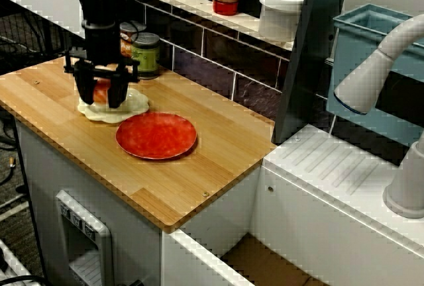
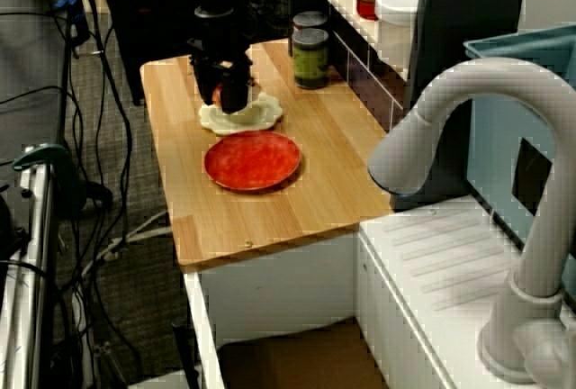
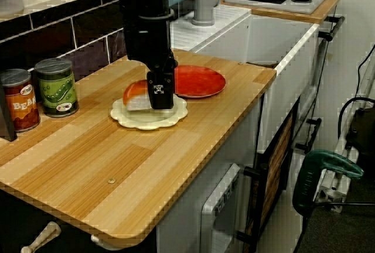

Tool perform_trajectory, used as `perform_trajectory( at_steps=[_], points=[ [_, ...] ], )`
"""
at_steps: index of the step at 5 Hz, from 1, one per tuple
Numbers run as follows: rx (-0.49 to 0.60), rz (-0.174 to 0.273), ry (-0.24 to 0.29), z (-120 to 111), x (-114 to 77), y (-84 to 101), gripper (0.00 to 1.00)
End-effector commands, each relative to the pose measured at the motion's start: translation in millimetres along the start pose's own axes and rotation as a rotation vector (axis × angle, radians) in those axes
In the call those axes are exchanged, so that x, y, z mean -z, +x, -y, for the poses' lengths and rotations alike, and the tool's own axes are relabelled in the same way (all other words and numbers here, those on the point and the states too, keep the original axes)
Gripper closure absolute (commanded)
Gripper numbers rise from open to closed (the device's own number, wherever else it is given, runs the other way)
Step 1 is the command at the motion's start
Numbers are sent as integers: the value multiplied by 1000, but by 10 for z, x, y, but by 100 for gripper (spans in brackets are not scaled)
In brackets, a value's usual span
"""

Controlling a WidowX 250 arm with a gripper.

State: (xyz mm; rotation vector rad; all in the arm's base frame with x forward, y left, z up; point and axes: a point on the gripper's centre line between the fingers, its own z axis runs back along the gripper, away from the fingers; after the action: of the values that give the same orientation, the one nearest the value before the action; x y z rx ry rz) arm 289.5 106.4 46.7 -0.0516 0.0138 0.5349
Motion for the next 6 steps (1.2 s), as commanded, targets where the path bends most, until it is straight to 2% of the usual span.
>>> perform_trajectory(
  at_steps=[1, 2, 3, 5, 6],
  points=[
    [25, 38, -34, 57, -292, 37, 100],
    [118, 19, -59, 227, -294, -42, 100],
    [195, 23, -42, 470, -284, -191, 100],
    [290, 65, -36, 766, -361, -530, 100],
    [310, 85, -5, 855, -261, -656, 100]
  ],
)
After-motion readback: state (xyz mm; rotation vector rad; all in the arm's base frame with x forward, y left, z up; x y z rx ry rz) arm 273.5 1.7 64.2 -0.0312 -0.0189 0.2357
